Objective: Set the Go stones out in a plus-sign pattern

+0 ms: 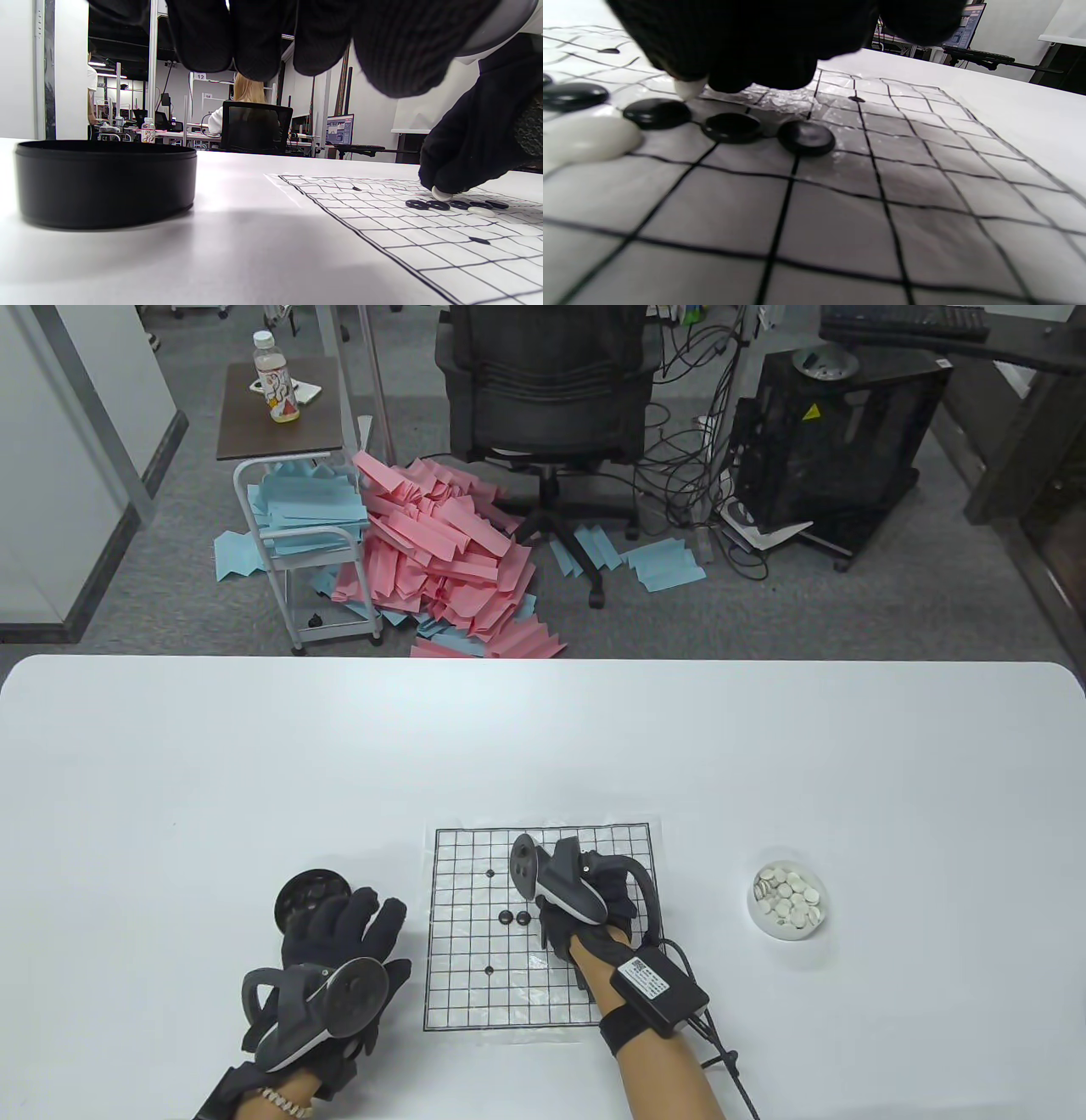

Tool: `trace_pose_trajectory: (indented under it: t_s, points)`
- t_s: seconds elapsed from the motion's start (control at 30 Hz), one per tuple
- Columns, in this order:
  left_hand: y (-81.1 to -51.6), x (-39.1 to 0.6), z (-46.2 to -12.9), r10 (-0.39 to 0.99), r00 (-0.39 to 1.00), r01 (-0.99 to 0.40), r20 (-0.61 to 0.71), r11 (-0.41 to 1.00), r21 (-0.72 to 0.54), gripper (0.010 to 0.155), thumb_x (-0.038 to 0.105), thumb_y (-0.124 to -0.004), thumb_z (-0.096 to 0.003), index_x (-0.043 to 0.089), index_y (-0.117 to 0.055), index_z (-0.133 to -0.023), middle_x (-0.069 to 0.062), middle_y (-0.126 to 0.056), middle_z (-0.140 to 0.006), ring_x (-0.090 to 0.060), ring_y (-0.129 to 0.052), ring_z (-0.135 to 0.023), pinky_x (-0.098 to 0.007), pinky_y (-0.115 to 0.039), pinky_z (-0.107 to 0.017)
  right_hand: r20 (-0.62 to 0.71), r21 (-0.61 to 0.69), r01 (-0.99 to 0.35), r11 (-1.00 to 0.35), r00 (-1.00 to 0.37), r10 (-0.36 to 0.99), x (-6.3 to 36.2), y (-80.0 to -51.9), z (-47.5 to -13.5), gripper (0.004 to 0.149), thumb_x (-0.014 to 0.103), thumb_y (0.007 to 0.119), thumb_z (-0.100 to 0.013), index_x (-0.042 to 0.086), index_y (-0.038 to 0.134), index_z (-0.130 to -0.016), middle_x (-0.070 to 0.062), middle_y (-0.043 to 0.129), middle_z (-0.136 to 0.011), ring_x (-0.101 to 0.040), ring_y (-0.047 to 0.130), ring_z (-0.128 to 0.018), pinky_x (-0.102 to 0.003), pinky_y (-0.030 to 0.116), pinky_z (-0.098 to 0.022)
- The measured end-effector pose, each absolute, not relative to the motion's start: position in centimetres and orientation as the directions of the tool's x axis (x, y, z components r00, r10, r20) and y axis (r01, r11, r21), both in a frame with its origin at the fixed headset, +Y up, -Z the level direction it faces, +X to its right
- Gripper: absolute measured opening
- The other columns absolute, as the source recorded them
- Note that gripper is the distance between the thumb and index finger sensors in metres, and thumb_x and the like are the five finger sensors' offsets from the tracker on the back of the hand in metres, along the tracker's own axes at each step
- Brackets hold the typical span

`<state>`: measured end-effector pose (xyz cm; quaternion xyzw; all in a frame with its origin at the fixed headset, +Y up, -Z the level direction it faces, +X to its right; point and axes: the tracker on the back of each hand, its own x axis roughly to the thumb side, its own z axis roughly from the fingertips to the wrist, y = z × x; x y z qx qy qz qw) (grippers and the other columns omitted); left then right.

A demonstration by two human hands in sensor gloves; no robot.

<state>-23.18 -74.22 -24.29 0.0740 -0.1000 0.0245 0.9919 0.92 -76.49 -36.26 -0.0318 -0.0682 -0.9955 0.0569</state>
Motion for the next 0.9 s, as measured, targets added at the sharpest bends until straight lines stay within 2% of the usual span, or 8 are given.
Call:
trace_pose_trajectory:
  t_s: [0.43, 0.67, 0.9]
  points:
    - [-74.2, -23.1, -24.3, 0.033, 0.978, -0.064, 0.205, 0.988, 0.143, 0.071, 0.052, -0.08, -0.04, 0.031, -0.062, -0.105, -0.011, -0.064, -0.116, -0.043, -0.07, -0.104, -0.07, -0.05, -0.071, 0.054, 0.109, 0.11, -0.988, -0.993, -0.105, 1.7, -75.8, -36.4, 0.039, 0.043, 0.089, -0.039, 0.037, 0.089, -0.077, 0.005, 0.094, -0.077, -0.009, 0.094, -0.049, -0.042, 0.079, -0.052]
    - [-74.2, -23.2, -24.3, 0.04, 0.978, -0.07, 0.203, 0.987, 0.147, 0.071, 0.052, -0.08, -0.0401, 0.031, -0.062, -0.106, -0.011, -0.065, -0.116, -0.043, -0.07, -0.104, -0.07, -0.05, -0.071, -0.002, 0.042, 0.089, -0.995, -0.996, -0.089, 5.3, -72.6, -36.6, 0.044, 0.042, 0.089, -0.038, 0.035, 0.087, -0.082, 0.003, 0.094, -0.082, -0.01, 0.096, -0.052, -0.042, 0.08, -0.051]
    - [-74.2, -23.3, -24.2, 0.038, 0.979, -0.068, 0.201, 0.987, 0.144, 0.071, 0.052, -0.08, -0.0401, 0.031, -0.062, -0.105, -0.011, -0.064, -0.116, -0.043, -0.07, -0.104, -0.07, -0.05, -0.071, -0.138, 0.004, 0.193, -0.981, -0.972, -0.192, 11.6, -69.4, -36.3, 0.048, 0.042, 0.089, -0.038, 0.033, 0.085, -0.085, 0.001, 0.094, -0.086, -0.011, 0.099, -0.055, -0.041, 0.081, -0.049]
